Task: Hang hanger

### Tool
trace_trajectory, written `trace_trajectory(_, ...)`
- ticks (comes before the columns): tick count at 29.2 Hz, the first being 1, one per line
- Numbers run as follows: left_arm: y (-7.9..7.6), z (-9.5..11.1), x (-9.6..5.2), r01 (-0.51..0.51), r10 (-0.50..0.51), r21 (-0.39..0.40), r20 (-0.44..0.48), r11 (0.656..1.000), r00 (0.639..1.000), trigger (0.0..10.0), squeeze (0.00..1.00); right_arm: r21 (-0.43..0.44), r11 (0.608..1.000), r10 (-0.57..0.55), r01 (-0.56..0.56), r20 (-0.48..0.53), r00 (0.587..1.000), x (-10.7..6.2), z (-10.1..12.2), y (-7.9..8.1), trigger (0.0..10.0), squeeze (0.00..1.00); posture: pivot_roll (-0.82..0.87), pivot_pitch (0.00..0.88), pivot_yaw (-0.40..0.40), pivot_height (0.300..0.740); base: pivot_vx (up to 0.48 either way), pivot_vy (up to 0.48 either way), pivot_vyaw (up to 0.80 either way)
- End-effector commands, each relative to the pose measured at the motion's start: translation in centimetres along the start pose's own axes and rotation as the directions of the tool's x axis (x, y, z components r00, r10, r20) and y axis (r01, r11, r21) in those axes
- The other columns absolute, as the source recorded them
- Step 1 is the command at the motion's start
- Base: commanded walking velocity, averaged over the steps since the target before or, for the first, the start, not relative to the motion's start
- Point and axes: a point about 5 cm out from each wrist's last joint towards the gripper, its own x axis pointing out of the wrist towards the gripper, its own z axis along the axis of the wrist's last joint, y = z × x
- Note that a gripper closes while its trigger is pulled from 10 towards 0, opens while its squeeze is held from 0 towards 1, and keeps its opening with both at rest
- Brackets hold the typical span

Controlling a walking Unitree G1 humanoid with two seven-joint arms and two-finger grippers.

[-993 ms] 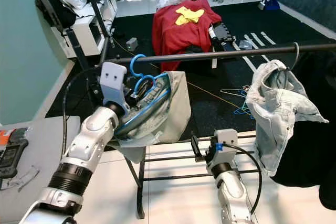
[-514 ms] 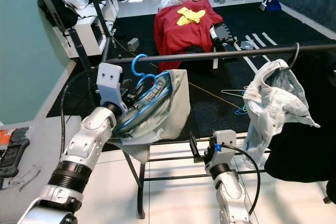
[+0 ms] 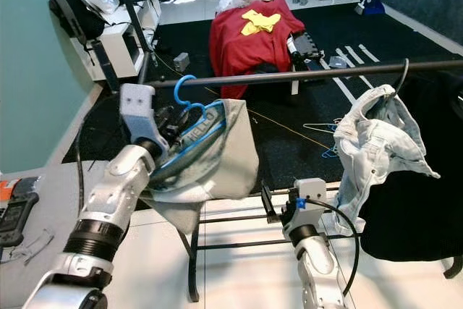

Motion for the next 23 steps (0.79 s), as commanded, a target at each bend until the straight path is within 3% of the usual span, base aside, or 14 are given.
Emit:
trace_trajectory(1, 0.4, 0.5, -0.8, 0.026, -0.023, -0.043, 0.052, 0.999, 0.998, 10.0, 0.00, 0.005, 1.000, 0.016, -0.016, 0.003, 1.000, -0.1, -0.1, 0.4, 10.0, 0.00, -0.09, 0.076, 0.065, 0.740, 0.000, 0.000, 0.00)
trace_trajectory(9, -0.4, -0.2, -1.4, 0.112, -0.111, -0.031, 0.038, 0.993, 0.993, 10.0, 0.00, 0.005, 1.000, 0.020, -0.020, -0.002, 1.000, -0.1, -0.1, 0.4, 10.0, 0.00, -0.09, 0.077, 0.062, 0.740, 0.000, 0.000, 0.00)
trace_trajectory(13, -1.4, -1.7, -1.0, 0.166, -0.163, 0.063, -0.061, 0.984, 0.985, 10.0, 0.00, 0.003, 1.000, 0.019, -0.019, -0.002, 1.000, 0.0, 0.0, 0.2, 10.0, 0.00, -0.09, 0.079, 0.063, 0.740, 0.000, 0.000, 0.00)
trace_trajectory(15, -1.4, -1.7, -1.0, 0.166, -0.163, 0.063, -0.061, 0.984, 0.985, 10.0, 0.00, 0.003, 1.000, 0.019, -0.019, -0.002, 1.000, 0.0, 0.0, 0.2, 10.0, 0.00, -0.09, 0.079, 0.063, 0.740, 0.000, 0.000, 0.00)
trace_trajectory(23, -0.4, -2.3, 0.2, 0.025, -0.015, 0.159, -0.067, 0.987, 0.998, 10.0, 0.00, 0.002, 1.000, 0.013, -0.013, 0.003, 1.000, 0.0, 0.1, 0.1, 10.0, 0.00, -0.10, 0.088, 0.074, 0.740, 0.000, 0.000, 0.00)
